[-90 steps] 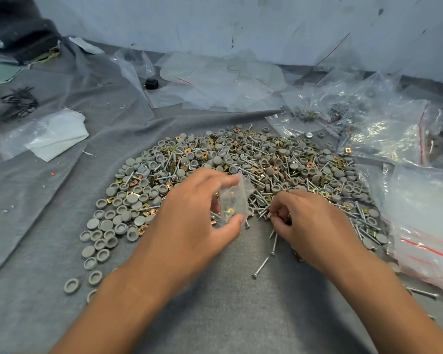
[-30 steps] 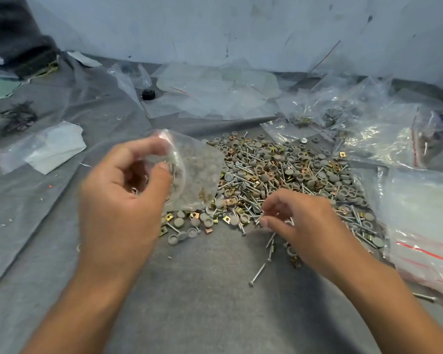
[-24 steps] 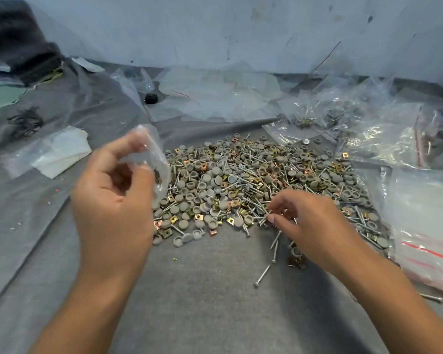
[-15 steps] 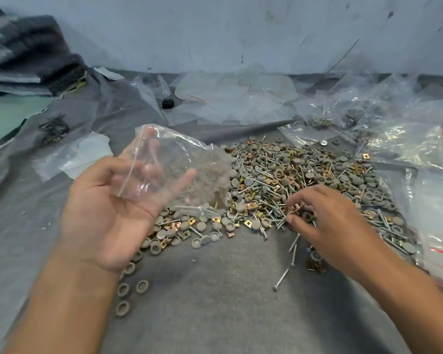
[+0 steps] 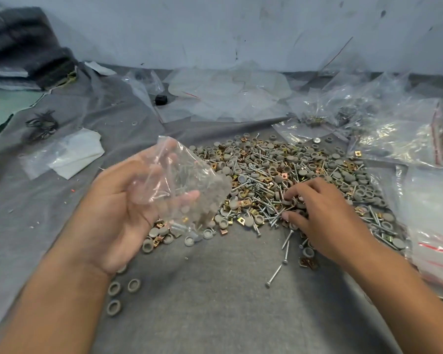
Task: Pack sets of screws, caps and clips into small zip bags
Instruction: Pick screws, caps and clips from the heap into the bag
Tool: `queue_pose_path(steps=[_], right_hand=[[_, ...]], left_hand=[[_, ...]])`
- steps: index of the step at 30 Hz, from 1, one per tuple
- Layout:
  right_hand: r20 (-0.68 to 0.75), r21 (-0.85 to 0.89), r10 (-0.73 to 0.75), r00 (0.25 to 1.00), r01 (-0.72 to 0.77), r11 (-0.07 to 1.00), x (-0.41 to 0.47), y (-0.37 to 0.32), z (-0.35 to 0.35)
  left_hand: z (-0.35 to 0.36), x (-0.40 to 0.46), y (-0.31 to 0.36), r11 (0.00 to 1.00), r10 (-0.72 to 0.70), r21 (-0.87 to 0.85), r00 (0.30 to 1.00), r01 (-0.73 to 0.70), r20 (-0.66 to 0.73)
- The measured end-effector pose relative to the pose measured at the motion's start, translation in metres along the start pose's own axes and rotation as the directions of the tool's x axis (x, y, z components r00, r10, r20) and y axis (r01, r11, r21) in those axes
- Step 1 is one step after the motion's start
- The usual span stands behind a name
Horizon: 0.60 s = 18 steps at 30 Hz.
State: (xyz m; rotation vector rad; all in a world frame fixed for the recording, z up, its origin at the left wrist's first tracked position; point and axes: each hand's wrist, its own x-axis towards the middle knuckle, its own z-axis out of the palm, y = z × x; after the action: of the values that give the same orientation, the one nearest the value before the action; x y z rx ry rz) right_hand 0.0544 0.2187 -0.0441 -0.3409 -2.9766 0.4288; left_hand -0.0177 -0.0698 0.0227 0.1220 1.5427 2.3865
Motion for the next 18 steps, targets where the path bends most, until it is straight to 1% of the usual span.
queue_pose_path(steps=[2, 4, 6, 9, 10, 11, 12, 14, 15, 16, 18], right_hand=[[-0.004, 0.029, -0.010, 1.000, 0.010, 1.000, 0.001, 0.001, 0.000], [0.001, 0.078, -0.013, 1.000, 0.013, 0.997, 0.002, 0.002, 0.000], [-0.001, 0.117, -0.017, 1.000, 0.017, 0.993, 0.003, 0.002, 0.000], [-0.038, 0.222, 0.009, 0.999, 0.000, 0.975, 0.005, 0.002, -0.005], [-0.049, 0.272, 0.032, 0.998, -0.017, 0.962, 0.005, 0.003, -0.008], [-0.051, 0.316, 0.049, 0.997, -0.031, 0.948, 0.005, 0.003, -0.012], [-0.042, 0.352, 0.058, 0.997, -0.040, 0.935, 0.004, 0.003, -0.015], [-0.009, 0.407, 0.067, 0.998, -0.058, 0.912, 0.003, 0.005, -0.021], [0.007, 0.427, 0.074, 0.997, -0.070, 0.902, 0.004, 0.007, -0.023], [0.022, 0.445, 0.084, 0.996, -0.085, 0.891, 0.004, 0.008, -0.026], [0.027, 0.464, 0.105, 0.994, -0.105, 0.879, 0.006, 0.013, -0.030]], left_hand=[[0.008, -0.003, -0.007, 0.981, 0.012, 0.192, 0.998, -0.024, 0.066], [0.016, -0.005, -0.017, 0.908, 0.080, 0.405, 0.994, -0.104, 0.074], [0.022, -0.008, -0.025, 0.840, 0.159, 0.508, 0.982, -0.189, 0.102], [0.030, -0.014, -0.037, 0.730, 0.190, 0.619, 0.956, -0.290, 0.224], [0.033, -0.015, -0.042, 0.672, 0.213, 0.661, 0.942, -0.333, 0.258], [0.036, -0.016, -0.047, 0.592, 0.244, 0.712, 0.926, -0.377, 0.287], [0.039, -0.017, -0.052, 0.490, 0.276, 0.767, 0.908, -0.415, 0.315], [0.044, -0.018, -0.059, 0.281, 0.284, 0.850, 0.884, -0.446, 0.370], [0.046, -0.019, -0.062, 0.218, 0.260, 0.871, 0.886, -0.441, 0.383], [0.047, -0.018, -0.065, 0.187, 0.233, 0.882, 0.892, -0.433, 0.388], [0.049, -0.019, -0.071, 0.162, 0.185, 0.891, 0.900, -0.425, 0.395]])
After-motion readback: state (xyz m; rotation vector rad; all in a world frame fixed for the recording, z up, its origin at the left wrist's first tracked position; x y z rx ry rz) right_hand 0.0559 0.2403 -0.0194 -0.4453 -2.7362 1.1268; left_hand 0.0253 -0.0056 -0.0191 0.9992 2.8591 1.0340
